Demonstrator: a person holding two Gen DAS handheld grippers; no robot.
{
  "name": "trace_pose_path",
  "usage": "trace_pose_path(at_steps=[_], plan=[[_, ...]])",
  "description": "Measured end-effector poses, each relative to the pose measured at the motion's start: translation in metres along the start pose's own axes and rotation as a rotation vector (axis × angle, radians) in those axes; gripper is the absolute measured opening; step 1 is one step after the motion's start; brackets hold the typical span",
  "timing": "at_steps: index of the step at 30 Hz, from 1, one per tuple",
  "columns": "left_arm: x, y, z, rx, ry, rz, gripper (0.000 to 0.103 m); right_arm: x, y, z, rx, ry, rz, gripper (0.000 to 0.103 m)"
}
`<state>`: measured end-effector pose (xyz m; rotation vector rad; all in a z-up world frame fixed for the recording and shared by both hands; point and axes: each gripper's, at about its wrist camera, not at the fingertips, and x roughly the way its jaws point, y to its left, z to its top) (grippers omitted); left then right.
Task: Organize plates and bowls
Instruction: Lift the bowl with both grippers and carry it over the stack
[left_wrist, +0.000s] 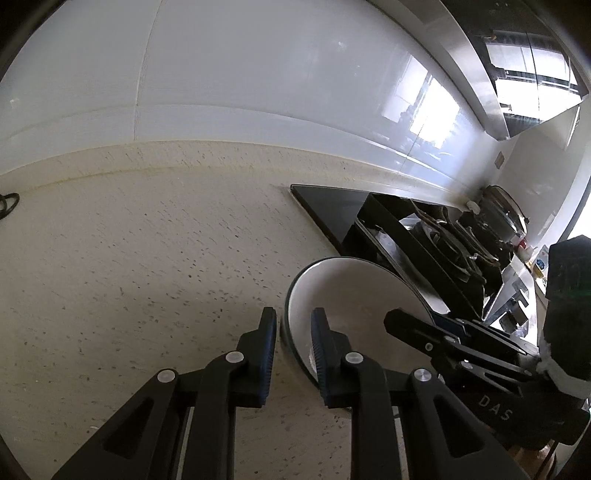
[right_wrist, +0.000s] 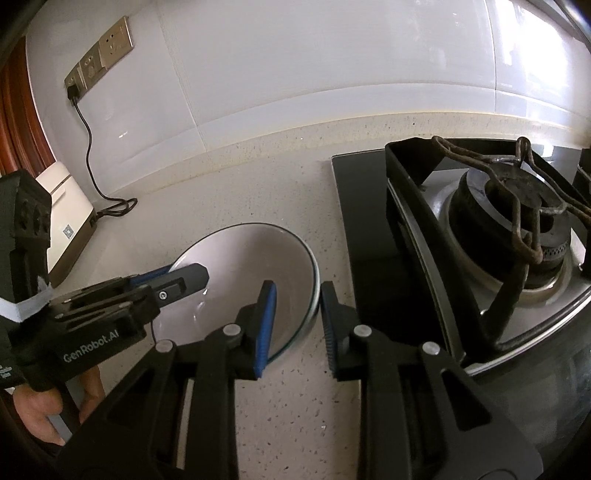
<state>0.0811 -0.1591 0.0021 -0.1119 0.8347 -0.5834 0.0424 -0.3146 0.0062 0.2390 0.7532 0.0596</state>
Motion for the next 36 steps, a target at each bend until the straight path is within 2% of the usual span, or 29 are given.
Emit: trace_pose_path(at_steps=[14, 36], plan=[[0.003, -0.003, -0.001, 0.018, 0.004, 0.012, 0.019, -0.001, 0.001, -0.001, -0.007, -0.003, 0.006, 0.029], [-0.003, 0.008, 0.0, -0.026, -0.01, 0.02, 0.012, -0.005, 0.007, -0.002, -0.013, -0.028, 0.041, 0.028]])
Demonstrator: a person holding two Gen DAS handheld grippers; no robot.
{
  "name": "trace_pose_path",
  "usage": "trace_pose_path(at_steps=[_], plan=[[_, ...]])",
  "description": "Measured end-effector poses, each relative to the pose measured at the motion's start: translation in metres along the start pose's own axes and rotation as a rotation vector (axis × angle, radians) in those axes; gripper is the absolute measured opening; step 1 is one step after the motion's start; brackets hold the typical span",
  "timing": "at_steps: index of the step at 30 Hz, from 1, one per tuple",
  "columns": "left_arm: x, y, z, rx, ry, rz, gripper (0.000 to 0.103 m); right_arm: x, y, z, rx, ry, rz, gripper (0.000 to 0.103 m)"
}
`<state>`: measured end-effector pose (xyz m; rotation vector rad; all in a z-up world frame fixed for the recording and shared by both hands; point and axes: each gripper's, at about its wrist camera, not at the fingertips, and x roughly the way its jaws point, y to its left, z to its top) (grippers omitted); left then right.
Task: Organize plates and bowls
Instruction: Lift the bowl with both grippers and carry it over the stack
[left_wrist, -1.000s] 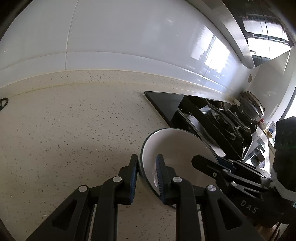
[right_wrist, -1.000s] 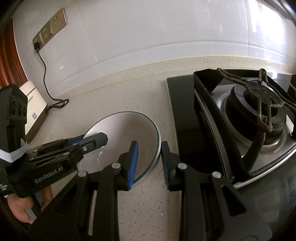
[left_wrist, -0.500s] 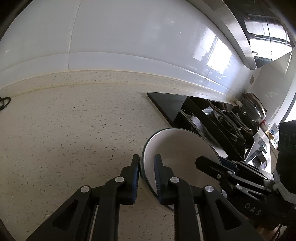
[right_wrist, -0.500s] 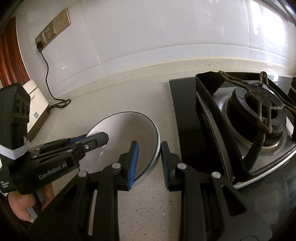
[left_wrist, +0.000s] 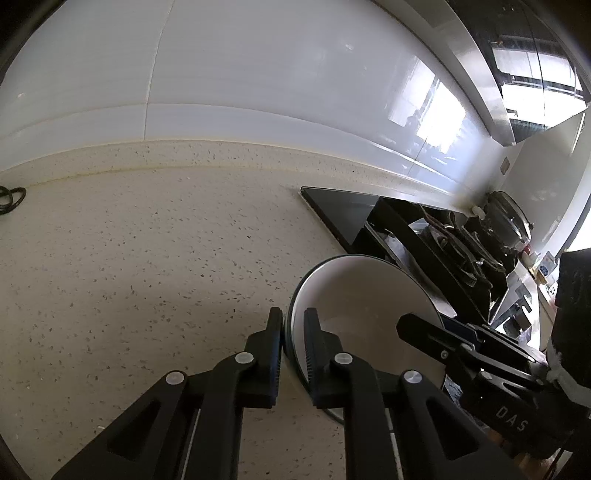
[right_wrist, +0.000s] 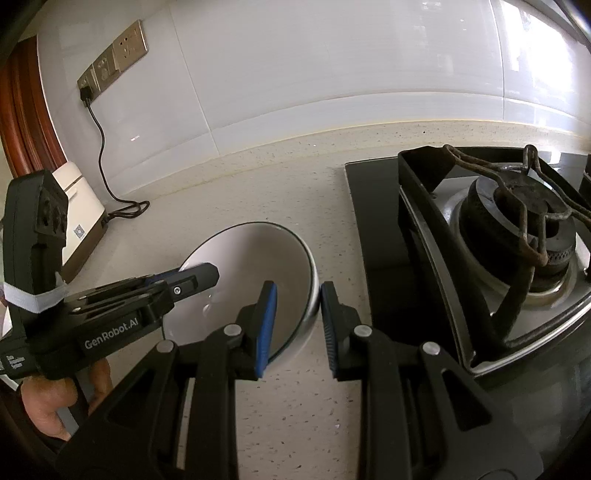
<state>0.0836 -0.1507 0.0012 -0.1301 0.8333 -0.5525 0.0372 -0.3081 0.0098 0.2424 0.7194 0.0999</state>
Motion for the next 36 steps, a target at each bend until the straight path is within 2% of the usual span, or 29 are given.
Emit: trace_pose_path(at_steps=[9, 14, 17, 19, 21, 25, 29, 36], plan=[[0.0, 0.005, 0.002, -0.04, 0.009, -0.019, 0.014, 0.005, -0.001, 0.0, 0.007, 0.024, 0.012, 0.028], [0.001, 0.007, 0.001, -0.063, 0.033, -0.033, 0.02, 0.01, -0.008, 0.002, 0.043, 0.045, 0.048, 0.028], [0.007, 0.01, 0.0, -0.096, 0.069, -0.053, 0.024, 0.012, -0.007, 0.002, 0.038, 0.059, 0.058, 0.031], [0.015, 0.015, -0.003, -0.141, 0.119, -0.097, 0.026, 0.014, -0.007, 0.002, 0.043, 0.073, 0.061, 0.035], [0.016, 0.017, -0.003, -0.157, 0.128, -0.113, 0.024, 0.015, -0.007, 0.001, 0.057, 0.068, 0.065, 0.033], [0.014, 0.015, -0.005, -0.155, 0.131, -0.098, 0.022, 0.014, -0.007, 0.0, 0.084, 0.076, 0.061, 0.03], [0.015, 0.027, -0.003, -0.227, 0.143, -0.132, 0.02, 0.014, -0.017, 0.0, 0.2, 0.101, 0.118, 0.027], [0.01, 0.038, -0.005, -0.302, 0.161, -0.13, 0.014, 0.009, -0.01, -0.001, 0.234, 0.11, 0.119, 0.024]])
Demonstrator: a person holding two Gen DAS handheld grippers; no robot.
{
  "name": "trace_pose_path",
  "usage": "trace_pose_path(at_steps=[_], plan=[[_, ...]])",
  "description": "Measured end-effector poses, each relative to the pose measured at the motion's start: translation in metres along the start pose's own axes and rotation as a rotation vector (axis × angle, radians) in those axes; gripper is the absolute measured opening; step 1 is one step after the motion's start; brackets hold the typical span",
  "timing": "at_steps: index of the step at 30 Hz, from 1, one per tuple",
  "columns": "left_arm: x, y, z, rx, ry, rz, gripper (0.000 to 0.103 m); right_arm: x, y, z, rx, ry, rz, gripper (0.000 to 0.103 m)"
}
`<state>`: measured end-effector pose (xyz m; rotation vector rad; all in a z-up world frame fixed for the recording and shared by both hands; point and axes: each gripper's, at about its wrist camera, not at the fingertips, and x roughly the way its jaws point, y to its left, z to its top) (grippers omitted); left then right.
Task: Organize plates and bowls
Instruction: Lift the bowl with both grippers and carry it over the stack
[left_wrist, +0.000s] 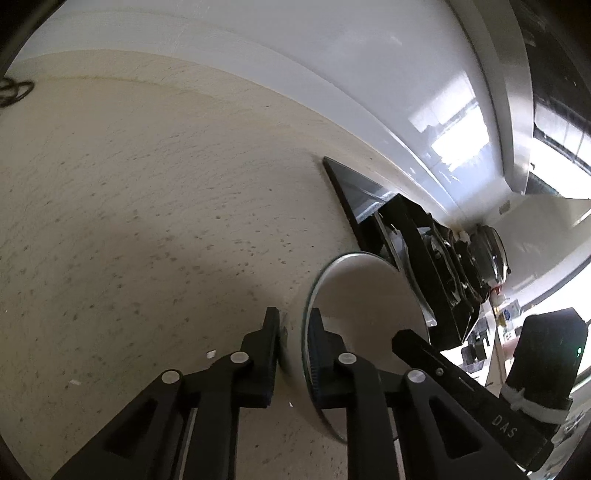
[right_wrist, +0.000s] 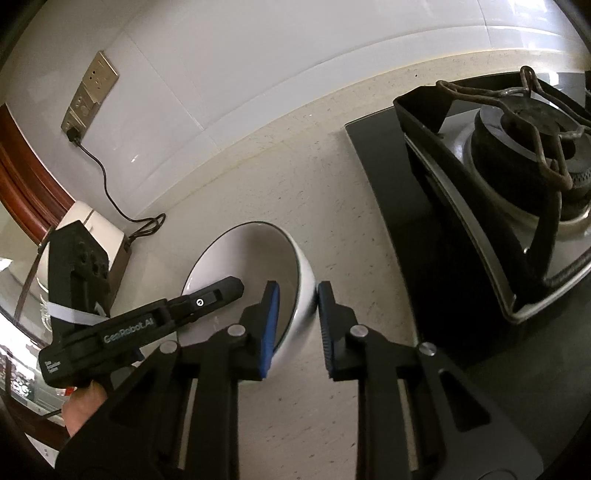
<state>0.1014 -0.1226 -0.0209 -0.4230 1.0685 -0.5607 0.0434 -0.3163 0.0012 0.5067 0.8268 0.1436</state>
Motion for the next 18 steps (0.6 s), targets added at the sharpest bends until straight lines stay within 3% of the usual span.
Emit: trace_pose_path(at_steps=[12, 18], plan=[[-0.047, 0.021, -0.028, -0.064, -0.038, 0.035, 0.014, -0.003, 0.038, -0.019, -0.05, 0.017, 0.055, 0.023], [-0.089, 0.041, -0.046, -0.096, -0.103, 0.071, 0.014, -0.002, 0.069, -0.036, -0.096, 0.034, 0.098, 0.023]])
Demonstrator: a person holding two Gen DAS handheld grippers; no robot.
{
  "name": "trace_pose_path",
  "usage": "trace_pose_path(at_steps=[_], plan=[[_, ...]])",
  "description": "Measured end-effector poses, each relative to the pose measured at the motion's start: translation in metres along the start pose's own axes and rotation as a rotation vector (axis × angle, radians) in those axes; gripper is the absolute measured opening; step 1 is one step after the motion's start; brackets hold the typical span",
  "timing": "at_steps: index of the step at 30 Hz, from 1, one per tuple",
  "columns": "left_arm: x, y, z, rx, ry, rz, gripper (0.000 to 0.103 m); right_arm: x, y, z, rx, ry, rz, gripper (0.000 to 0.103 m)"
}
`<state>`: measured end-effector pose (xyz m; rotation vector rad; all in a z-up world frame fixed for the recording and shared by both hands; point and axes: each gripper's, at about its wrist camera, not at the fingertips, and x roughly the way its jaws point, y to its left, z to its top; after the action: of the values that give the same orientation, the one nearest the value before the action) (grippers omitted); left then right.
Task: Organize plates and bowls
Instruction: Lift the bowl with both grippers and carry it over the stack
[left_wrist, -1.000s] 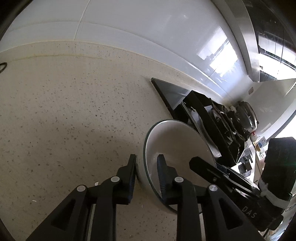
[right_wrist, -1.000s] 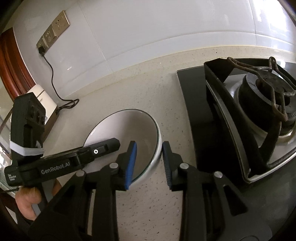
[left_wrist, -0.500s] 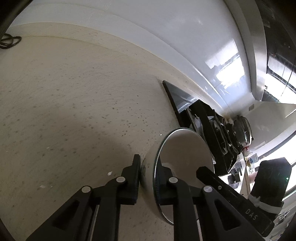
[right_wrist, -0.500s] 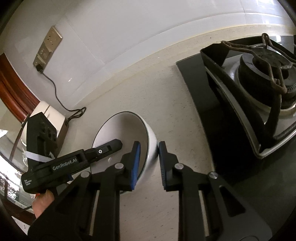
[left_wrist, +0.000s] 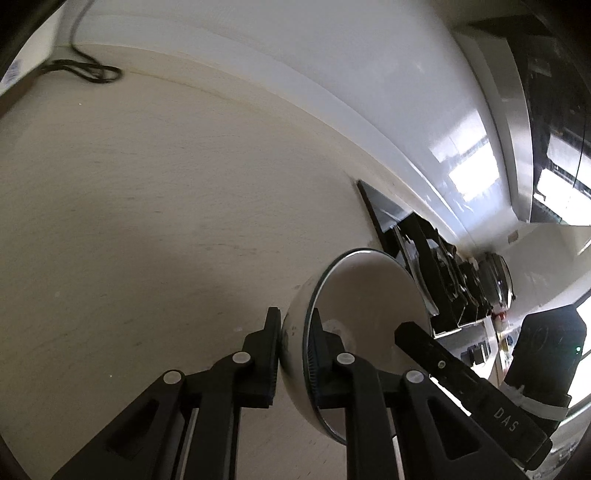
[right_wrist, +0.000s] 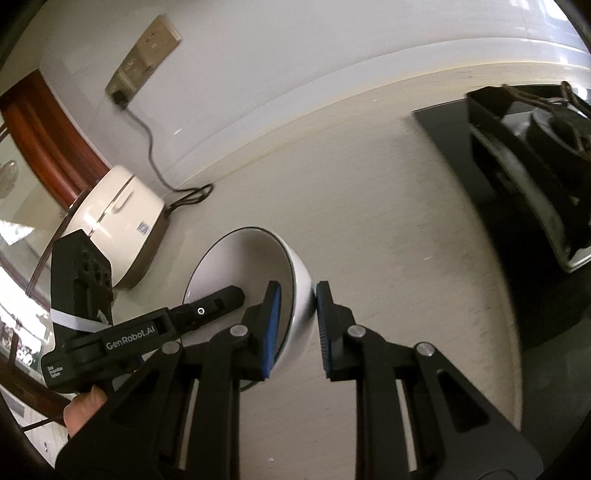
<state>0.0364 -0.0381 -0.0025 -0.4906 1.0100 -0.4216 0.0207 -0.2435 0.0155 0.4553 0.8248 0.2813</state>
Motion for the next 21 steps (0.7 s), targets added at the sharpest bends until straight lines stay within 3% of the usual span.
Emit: trace_pose_path(at_steps=[21], plan=[[-0.101, 0.052, -0.023, -0.093, -0.156, 0.04, 0.014, 0.003, 0.092, -0.027, -0.135, 0.044, 0.117, 0.023]])
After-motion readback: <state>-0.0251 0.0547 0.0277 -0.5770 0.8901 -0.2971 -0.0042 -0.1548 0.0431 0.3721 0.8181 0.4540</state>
